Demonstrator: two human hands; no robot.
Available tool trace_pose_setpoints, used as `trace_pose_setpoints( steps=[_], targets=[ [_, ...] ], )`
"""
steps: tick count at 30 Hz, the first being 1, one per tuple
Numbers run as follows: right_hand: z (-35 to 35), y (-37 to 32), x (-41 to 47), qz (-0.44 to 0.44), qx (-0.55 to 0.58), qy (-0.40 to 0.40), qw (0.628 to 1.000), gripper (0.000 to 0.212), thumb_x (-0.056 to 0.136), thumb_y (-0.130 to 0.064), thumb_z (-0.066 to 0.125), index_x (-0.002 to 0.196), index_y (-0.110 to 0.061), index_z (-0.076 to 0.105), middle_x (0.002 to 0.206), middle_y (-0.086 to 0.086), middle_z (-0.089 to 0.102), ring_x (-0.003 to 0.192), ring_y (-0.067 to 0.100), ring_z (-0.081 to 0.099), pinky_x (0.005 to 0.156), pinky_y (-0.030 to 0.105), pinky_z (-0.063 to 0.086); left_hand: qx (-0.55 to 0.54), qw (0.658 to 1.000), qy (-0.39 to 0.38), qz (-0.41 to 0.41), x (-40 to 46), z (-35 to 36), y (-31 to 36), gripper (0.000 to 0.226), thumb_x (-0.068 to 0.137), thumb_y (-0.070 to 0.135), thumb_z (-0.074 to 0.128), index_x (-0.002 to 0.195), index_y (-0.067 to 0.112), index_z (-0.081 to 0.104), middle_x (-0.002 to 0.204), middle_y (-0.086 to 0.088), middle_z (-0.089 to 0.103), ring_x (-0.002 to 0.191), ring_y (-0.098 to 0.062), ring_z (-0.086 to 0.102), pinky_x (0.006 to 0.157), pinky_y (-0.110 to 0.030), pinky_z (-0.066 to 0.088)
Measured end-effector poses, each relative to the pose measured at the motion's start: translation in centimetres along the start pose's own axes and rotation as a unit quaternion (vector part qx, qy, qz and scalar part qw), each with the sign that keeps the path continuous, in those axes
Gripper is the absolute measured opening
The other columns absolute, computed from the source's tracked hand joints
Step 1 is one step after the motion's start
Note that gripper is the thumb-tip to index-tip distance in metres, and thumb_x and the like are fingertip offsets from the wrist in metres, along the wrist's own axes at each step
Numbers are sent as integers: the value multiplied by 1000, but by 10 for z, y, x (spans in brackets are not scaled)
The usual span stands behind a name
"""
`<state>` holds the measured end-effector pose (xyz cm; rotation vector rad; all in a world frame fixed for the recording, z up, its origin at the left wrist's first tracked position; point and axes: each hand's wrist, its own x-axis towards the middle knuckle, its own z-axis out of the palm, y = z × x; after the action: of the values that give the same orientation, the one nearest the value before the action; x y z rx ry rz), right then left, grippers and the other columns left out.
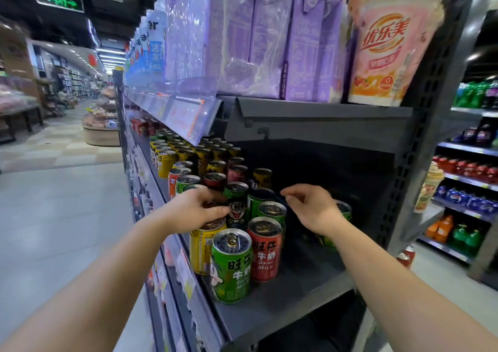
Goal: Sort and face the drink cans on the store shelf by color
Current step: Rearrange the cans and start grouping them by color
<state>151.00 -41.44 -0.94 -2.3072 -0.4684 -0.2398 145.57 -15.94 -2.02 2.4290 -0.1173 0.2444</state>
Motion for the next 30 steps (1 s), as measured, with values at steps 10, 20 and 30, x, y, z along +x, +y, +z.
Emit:
trace_pose_setpoints(
  steps=[10,20,30],
  targets=[
    [10,15,-12,5,27,-3,1000,25,96,-17,47,112,-20,66,114,-3,66,106,12,58,77,15,37,-75,996,40,-21,-1,7,1,17,78,37,73,92,39,63,99,15,66,92,-5,63,85,-26,50],
    [11,30,5,-35,69,-48,996,27,97,-9,43,116,-11,63,121,3,60,111,13,54,74,4,35,34,998,61,0,5,18,40,18,80,45,67,90,54,54,98,20,58,89,-2,58,73,-16,45],
    [16,38,7,-63,61,-66,994,31,99,-20,39,124,-22,57,127,-4,58,109,13,53,82,17,36,48,992,114,-25,8,24,38,28,81,43,67,107,32,63,99,15,56,90,-6,55,68,-11,41]
  ],
)
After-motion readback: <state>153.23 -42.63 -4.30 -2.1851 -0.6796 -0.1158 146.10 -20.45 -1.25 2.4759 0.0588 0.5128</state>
